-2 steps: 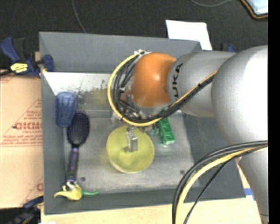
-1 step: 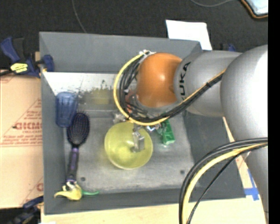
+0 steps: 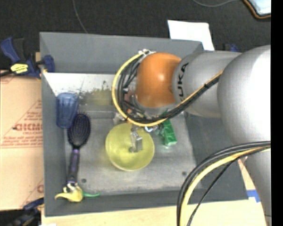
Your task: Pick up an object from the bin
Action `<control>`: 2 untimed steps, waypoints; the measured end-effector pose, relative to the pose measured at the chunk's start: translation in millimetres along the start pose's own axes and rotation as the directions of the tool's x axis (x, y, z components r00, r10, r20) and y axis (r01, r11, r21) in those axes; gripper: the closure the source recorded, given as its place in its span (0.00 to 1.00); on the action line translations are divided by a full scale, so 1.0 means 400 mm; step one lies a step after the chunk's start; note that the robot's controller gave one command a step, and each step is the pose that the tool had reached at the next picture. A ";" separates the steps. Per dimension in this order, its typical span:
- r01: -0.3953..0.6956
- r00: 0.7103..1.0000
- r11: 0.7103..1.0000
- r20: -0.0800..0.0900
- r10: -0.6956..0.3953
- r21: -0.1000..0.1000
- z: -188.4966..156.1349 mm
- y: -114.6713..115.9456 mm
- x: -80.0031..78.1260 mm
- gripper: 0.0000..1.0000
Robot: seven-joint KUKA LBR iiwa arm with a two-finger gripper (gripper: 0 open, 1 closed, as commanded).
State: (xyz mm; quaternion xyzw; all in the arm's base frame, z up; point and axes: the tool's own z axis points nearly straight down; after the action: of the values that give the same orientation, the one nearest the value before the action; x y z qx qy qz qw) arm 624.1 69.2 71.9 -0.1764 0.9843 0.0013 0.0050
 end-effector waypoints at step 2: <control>0.016 1.000 1.000 0.005 -0.016 -0.002 -0.007 -0.004 -0.003 1.00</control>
Offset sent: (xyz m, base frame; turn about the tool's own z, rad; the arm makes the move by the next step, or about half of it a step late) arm -0.0001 -0.0006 0.0001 -0.0040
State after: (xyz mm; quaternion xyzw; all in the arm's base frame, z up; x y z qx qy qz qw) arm 625.7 67.9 74.8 -0.1842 0.9829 0.0027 0.0074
